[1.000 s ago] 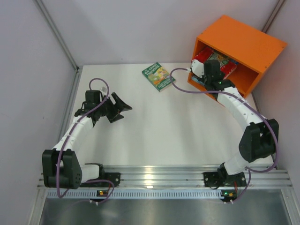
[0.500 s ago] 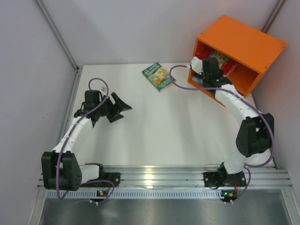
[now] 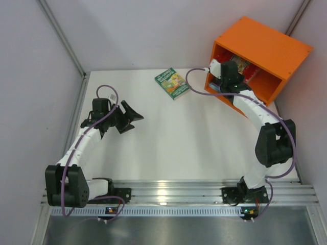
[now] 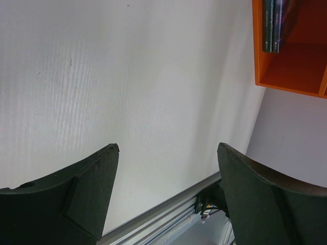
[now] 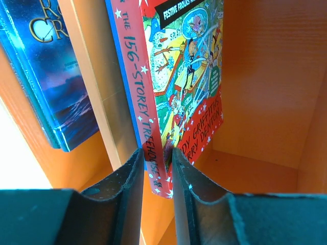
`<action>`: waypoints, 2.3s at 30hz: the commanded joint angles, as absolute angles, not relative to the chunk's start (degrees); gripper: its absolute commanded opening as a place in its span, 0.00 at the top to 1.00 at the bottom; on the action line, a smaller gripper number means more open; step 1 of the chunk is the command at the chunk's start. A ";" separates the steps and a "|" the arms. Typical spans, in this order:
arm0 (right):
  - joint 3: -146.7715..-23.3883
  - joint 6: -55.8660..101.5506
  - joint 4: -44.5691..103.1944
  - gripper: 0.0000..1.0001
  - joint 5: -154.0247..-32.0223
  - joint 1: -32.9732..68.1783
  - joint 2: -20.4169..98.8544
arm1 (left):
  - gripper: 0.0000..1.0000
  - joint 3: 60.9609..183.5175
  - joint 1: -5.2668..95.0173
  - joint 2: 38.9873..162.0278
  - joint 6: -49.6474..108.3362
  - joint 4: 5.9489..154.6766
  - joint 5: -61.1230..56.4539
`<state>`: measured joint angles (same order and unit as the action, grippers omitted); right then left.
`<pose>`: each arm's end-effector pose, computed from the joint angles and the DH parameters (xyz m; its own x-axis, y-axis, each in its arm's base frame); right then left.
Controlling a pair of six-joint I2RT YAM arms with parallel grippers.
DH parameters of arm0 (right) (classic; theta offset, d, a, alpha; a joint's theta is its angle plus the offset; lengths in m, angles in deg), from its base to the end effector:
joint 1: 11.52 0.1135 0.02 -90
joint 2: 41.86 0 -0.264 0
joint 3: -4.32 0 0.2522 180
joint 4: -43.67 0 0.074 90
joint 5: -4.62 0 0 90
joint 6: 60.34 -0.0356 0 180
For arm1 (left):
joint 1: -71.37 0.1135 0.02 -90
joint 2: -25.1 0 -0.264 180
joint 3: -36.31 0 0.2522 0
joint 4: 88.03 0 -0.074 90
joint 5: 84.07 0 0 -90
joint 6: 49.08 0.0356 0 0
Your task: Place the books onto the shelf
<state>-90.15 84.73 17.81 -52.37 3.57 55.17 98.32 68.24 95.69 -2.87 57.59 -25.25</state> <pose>0.3870 0.0843 0.3148 -0.4634 -0.8370 -0.2910 -0.2369 0.4334 -0.8695 0.2567 -0.0325 0.2537 -0.7854 -0.5500 -0.2841 -0.1641 0.6275 -0.7611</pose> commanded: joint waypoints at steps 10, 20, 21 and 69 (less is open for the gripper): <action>-93.38 87.40 28.05 0.76 -51.46 2.98 57.37 | 0.18 97.88 68.47 94.09 -3.11 58.79 -25.10; -93.47 89.15 29.47 0.76 -51.02 2.80 57.72 | 0.18 98.06 68.47 94.54 -3.20 59.22 -25.10; -93.47 89.16 29.47 0.76 -51.02 2.80 57.72 | 0.18 98.15 68.56 94.62 -3.28 59.31 -25.10; -95.14 87.49 26.66 0.79 -54.36 4.12 57.28 | 0.19 97.44 68.47 95.24 -3.99 60.45 -25.45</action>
